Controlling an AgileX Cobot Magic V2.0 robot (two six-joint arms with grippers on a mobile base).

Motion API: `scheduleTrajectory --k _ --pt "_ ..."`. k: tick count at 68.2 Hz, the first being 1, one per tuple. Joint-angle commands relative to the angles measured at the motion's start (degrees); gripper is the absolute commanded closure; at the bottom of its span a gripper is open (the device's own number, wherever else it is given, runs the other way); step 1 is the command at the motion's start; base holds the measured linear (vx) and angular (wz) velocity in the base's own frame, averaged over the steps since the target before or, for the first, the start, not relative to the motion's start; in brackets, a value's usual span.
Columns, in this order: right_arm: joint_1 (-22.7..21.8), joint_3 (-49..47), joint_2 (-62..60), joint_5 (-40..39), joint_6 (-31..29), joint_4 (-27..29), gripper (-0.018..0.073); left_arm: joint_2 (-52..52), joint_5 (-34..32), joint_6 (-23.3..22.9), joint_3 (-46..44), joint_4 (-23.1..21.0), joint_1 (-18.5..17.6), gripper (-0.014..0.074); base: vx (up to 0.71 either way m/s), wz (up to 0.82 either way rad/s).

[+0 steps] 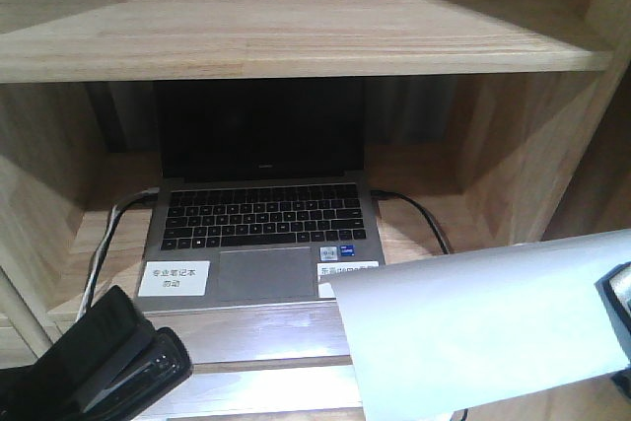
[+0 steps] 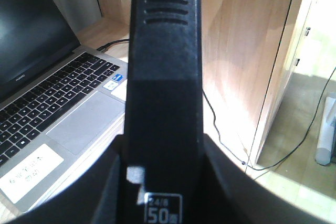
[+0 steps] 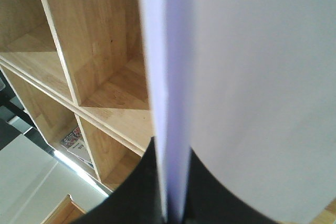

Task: Grab stapler and paper to desk for stapling
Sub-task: 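Drive the base to the wooden desk holding stapler and paper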

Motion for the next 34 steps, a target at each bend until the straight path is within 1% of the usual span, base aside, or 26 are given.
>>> scheduleTrajectory --k 1,34 --pt "-0.3 -1.7 0.3 -3.9 -1.0 0.4 0.0562 0.2 -4.9 0.0 -2.0 -4.0 -0.2 0.0603 0.0 0.0" --pt "-0.3 -1.7 0.3 -3.9 -1.0 0.4 0.0562 0.2 -4.7 0.0 -2.0 -4.0 -0.2 0.0603 0.0 0.0"
